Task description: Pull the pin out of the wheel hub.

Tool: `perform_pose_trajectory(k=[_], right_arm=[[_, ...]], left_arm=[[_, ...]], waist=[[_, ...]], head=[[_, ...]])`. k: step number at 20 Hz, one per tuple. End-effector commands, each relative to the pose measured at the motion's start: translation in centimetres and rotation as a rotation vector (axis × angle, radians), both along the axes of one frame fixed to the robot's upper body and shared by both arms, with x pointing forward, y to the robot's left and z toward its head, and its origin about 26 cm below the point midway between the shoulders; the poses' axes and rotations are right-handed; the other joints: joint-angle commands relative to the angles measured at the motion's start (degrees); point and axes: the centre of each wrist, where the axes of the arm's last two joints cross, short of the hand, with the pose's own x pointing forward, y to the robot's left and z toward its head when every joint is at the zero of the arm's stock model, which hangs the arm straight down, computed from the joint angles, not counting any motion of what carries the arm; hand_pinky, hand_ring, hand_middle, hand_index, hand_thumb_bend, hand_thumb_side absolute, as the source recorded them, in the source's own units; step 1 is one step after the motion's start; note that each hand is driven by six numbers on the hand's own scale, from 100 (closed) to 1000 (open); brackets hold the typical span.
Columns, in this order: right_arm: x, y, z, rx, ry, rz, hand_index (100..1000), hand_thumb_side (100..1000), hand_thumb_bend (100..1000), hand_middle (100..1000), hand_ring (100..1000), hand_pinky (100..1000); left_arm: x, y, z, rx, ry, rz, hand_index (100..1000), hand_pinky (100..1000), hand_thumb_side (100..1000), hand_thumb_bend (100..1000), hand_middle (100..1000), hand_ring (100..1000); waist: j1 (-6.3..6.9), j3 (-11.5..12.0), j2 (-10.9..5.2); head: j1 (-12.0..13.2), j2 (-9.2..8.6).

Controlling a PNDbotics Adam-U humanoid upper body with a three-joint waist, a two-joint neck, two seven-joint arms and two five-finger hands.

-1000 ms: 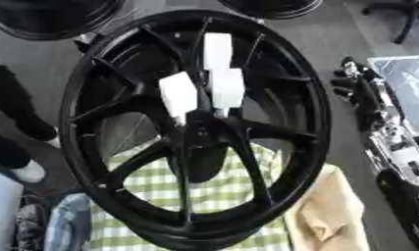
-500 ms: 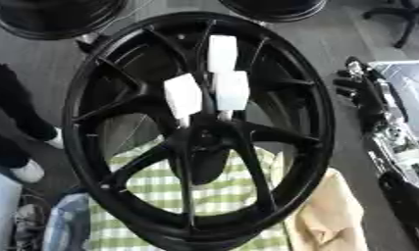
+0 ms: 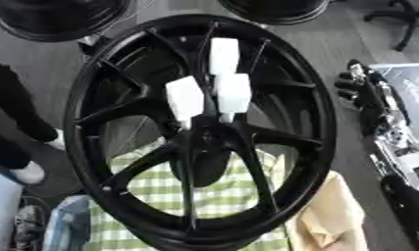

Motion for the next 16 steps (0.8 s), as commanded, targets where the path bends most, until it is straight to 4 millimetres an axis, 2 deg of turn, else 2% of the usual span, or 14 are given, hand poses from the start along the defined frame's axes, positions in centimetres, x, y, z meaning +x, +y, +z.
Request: perform_pose_trajectory(k=[1, 16], right_arm=[[0.05, -0.16, 1.23, -0.009, -0.038, 0.006, 803, 594, 132, 662, 718, 792], [0.00, -0.12, 1.27, -0.012, -0.039, 0.009, 804, 595, 131, 662, 718, 793]], left_arm=[[-0.15, -0.01, 0.95, 0.012, -0.033, 0.003, 804, 791, 744, 345, 747, 778], [-0.20, -0.25, 1.33, 0.014, -0.073, 0.012, 803, 790, 756, 327, 748, 779]], waist=[[0.06, -0.01, -0.70], [0.17, 0.04, -0.69]], head=[[0.14, -0.51], [-0.74, -0.07]])
